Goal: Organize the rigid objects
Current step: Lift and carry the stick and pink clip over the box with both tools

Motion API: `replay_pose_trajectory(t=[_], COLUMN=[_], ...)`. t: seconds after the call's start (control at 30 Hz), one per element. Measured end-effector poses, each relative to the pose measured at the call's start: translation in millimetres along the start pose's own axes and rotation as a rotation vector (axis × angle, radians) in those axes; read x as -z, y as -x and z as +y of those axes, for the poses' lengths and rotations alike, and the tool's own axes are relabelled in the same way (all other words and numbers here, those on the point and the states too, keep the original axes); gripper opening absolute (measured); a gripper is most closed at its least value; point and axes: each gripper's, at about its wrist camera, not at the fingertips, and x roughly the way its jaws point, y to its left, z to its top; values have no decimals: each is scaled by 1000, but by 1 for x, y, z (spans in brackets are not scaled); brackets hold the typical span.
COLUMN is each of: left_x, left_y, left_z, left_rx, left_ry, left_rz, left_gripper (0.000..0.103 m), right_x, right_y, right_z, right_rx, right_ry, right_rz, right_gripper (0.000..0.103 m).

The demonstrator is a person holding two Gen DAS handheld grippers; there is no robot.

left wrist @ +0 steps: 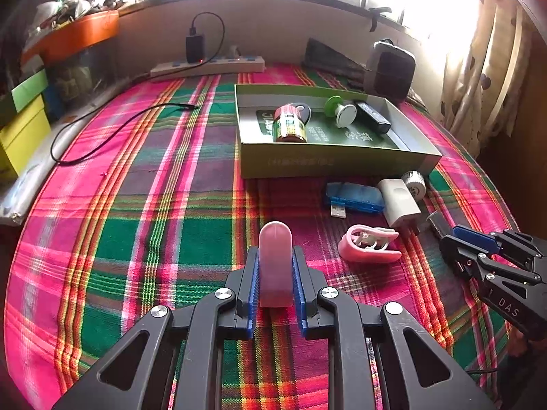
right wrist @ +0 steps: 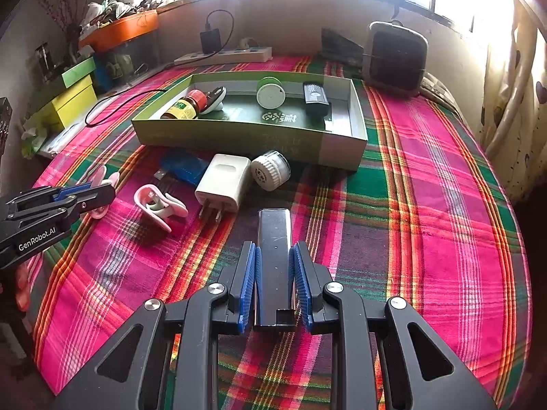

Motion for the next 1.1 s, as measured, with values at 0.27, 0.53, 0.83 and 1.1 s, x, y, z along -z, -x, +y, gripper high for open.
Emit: replay_pose_trajectory(t=[0.27,0.53,0.83,1.1], left_x=[-4,-7,-7,-13], left_y=[8,16,18,25], left_z=[-1,-2,1,-3], left_rx=[4,23,28,44], left_ry=[-3,-10,1,-10], left_rz=[-26,-45,-45,-70], left_gripper=[17,17,17,17], right_x=[-1,-4,-5,-9], right_y=[6,13,17,22], right_z=[0,0,-1,-4], right_rx=[-4,-10,-14,-25], right_ry=[-3,-8,-12,-20], right_rz=[-19,-44,-58,-74], right_gripper=[24,24,24,24])
